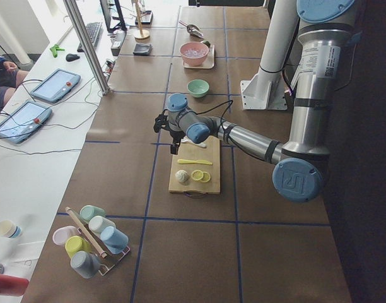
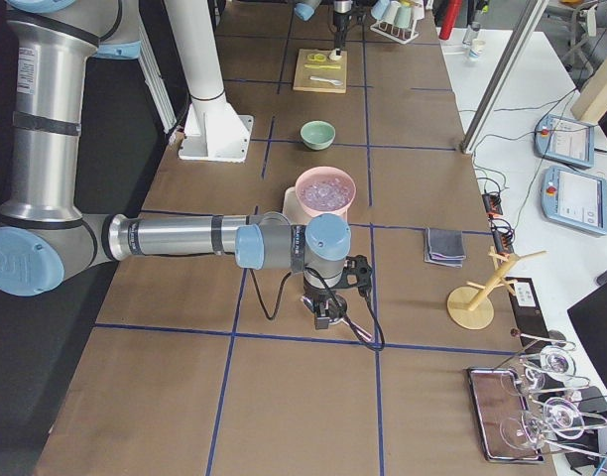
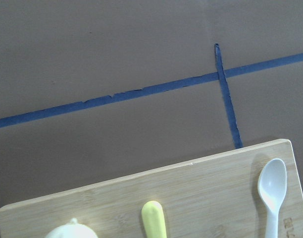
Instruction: Put spoon and ice into bowl
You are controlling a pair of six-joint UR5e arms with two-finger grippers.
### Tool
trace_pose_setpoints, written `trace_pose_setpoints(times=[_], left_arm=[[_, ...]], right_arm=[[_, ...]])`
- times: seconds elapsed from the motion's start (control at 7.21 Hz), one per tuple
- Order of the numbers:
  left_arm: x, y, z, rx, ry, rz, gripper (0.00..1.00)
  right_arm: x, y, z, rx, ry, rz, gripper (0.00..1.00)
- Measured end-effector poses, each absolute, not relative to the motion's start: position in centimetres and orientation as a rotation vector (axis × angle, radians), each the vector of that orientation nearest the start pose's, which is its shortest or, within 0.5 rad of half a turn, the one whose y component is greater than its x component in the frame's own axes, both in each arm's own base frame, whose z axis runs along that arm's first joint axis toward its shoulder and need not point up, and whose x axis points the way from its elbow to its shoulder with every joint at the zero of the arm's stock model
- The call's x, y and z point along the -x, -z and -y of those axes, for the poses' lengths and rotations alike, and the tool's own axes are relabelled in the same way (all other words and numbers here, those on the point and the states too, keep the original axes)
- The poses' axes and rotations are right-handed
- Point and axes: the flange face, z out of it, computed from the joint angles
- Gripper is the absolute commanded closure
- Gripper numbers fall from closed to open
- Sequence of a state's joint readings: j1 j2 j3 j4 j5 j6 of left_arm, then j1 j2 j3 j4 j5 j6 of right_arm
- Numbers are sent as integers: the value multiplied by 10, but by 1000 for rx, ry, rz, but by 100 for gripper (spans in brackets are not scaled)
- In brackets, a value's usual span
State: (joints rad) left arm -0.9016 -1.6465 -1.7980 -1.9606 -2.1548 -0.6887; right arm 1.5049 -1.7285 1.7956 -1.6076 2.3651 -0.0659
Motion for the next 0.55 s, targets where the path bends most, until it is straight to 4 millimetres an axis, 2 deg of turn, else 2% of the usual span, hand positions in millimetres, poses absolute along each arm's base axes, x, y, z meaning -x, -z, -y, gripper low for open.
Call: trace_pose_setpoints(times=[0.28, 0.42, 0.55], left_arm=[[-314, -462, 453, -181, -209, -836, 0], [-326, -462, 446, -178, -224, -833, 5], [-335, -461, 444, -175, -236, -833, 13]], right_arm=[[-34, -622, 430, -31, 138, 794, 0], [-34, -622, 430, -31, 138, 794, 0], [-34, -622, 429, -30, 138, 794, 0]])
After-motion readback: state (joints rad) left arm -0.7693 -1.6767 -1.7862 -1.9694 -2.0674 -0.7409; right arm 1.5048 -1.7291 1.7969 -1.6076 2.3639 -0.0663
